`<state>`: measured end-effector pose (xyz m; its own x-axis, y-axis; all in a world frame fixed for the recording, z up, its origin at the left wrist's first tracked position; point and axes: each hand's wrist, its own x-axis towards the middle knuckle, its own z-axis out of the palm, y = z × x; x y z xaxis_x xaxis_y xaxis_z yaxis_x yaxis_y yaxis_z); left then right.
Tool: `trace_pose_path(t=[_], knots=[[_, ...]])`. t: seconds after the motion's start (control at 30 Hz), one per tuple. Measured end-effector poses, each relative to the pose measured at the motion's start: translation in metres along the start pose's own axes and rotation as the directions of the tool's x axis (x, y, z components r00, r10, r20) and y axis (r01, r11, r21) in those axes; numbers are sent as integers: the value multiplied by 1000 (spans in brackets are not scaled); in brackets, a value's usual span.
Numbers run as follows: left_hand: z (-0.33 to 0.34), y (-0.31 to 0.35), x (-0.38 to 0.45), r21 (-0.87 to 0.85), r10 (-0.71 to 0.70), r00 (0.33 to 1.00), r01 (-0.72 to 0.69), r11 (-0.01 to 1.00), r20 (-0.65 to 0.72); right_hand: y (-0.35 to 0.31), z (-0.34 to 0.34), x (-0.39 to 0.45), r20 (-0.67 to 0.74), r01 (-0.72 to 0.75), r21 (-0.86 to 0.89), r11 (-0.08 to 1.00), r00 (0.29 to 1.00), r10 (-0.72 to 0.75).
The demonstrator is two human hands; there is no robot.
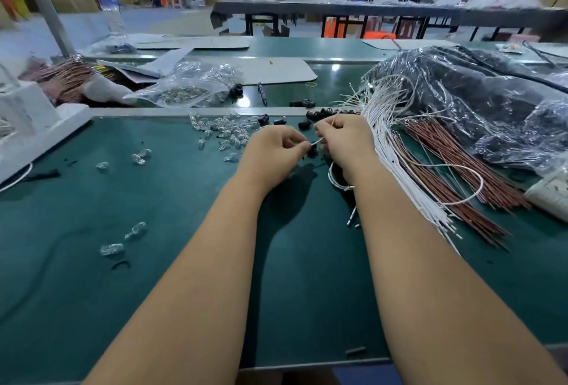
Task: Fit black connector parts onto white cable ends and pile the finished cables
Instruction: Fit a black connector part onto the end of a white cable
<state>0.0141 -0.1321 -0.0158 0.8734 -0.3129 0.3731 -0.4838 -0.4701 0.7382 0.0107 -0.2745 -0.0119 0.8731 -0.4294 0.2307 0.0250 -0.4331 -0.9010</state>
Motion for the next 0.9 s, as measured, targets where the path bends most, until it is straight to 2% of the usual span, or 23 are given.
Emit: trace_pose_path(t=[0.07,0.13,0.17,0.23,0.3,0.4,0.47,0.63,0.73,0.83,0.9], knots=[[-2,2,1,-219,-99,994,87,972,-44,-3,-2,0,19,-76,258,963,997,74],[-4,1,4,-400,-209,976,170,901,-56,-5,-5,-1,13,-77,333,940,997,77],[-5,-1,6,-415,-235,970,189,890,-61,-6,-6,-2,-4,-68,326,943,997,74],[-5,-5,7,-307,-206,975,171,936,-85,-6,-8,-3,-47,-64,325,943,995,84],[-3,-6,5,-117,-98,992,88,989,-83,-9,-10,-4,-53,-78,401,913,993,109],[3,-5,5,141,59,996,-69,988,68,-13,-14,-6,-32,-103,532,841,989,141],[6,-5,6,227,112,982,-145,963,152,-14,-17,-7,-30,-110,540,835,988,150],[0,-7,6,320,76,995,-94,943,67,-15,-16,-7,38,-147,499,854,988,148],[-2,-10,8,334,29,999,-34,942,20,-16,-13,-8,122,-179,399,899,982,141],[-5,-10,7,220,-1,997,17,975,-75,-17,-10,-11,277,-227,348,910,952,131],[-8,-11,7,10,-80,985,82,997,-153,-18,-7,-13,345,-231,336,913,932,109]])
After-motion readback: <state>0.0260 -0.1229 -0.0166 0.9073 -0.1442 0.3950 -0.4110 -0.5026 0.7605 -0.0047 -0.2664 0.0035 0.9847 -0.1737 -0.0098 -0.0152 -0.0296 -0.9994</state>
